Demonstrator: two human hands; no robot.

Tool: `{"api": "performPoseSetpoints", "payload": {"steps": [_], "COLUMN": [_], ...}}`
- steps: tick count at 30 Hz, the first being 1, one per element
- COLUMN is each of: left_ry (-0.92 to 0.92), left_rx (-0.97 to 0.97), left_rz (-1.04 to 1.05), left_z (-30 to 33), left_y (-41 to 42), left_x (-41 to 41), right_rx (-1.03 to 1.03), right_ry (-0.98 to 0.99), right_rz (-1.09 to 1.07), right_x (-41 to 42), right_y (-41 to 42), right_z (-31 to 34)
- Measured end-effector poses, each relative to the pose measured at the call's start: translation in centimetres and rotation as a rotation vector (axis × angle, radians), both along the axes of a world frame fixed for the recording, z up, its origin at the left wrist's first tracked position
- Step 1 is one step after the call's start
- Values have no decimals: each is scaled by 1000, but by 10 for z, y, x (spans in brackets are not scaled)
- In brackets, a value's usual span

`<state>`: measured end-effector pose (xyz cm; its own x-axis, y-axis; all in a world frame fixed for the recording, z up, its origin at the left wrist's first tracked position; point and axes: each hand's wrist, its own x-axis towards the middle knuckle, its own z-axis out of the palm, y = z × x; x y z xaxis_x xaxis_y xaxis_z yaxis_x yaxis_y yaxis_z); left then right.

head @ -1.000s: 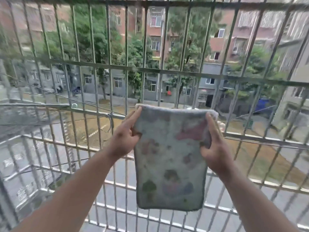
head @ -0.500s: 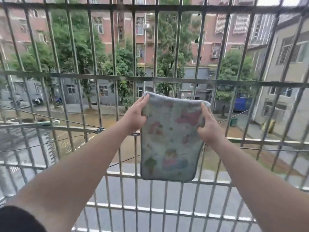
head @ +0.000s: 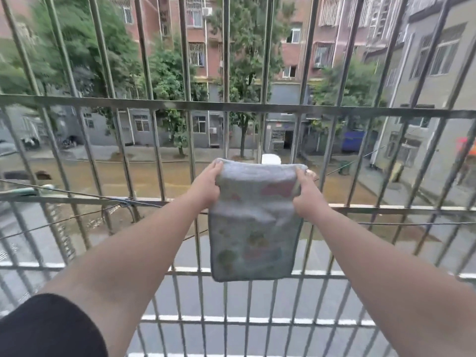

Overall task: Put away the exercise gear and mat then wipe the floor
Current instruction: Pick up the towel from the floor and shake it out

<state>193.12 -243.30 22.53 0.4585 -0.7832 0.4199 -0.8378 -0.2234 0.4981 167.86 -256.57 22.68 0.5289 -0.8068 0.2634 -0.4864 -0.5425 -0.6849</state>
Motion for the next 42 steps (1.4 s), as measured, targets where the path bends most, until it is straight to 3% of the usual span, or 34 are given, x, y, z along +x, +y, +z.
{"api": "performPoseSetpoints", "payload": {"steps": [7, 11, 14, 17, 21, 25, 27, 31, 37, 42], "left_ry": [73, 96, 14, -62, -1, -418, -543, -610, -621, -636], "left_rx": [116, 177, 175, 154, 122, -26, -41, 36, 237, 257], "left_rz": [16, 49, 80, 93, 38, -68, -128, -143, -179, -194], "left_z": [-51, -70, -73, -73, -68, -71, -76, -79, -83, -84], "left_y": [-27, -24, -17, -11, 5, 32, 44, 61, 88, 101], "left_x": [21, 19, 13, 5, -8, -28, -39, -60, -69, -73], "right_rx": [64, -57, -105, -191, -184, -579, -666, -716, -709, -694], "right_ry": [3, 247, 359, 309, 202, 129, 155, 375, 504, 563], "right_rz": [16, -15, -47, -41, 29, 63, 130, 187, 90, 54], "right_x": [19, 30, 32, 27, 16, 1, -5, -16, -36, -40], "right_y": [-40, -41, -41, -40, -25, 3, 24, 61, 72, 84], "right_z": [-48, -69, -78, -83, -82, -79, -81, -99, -117, -112]}}
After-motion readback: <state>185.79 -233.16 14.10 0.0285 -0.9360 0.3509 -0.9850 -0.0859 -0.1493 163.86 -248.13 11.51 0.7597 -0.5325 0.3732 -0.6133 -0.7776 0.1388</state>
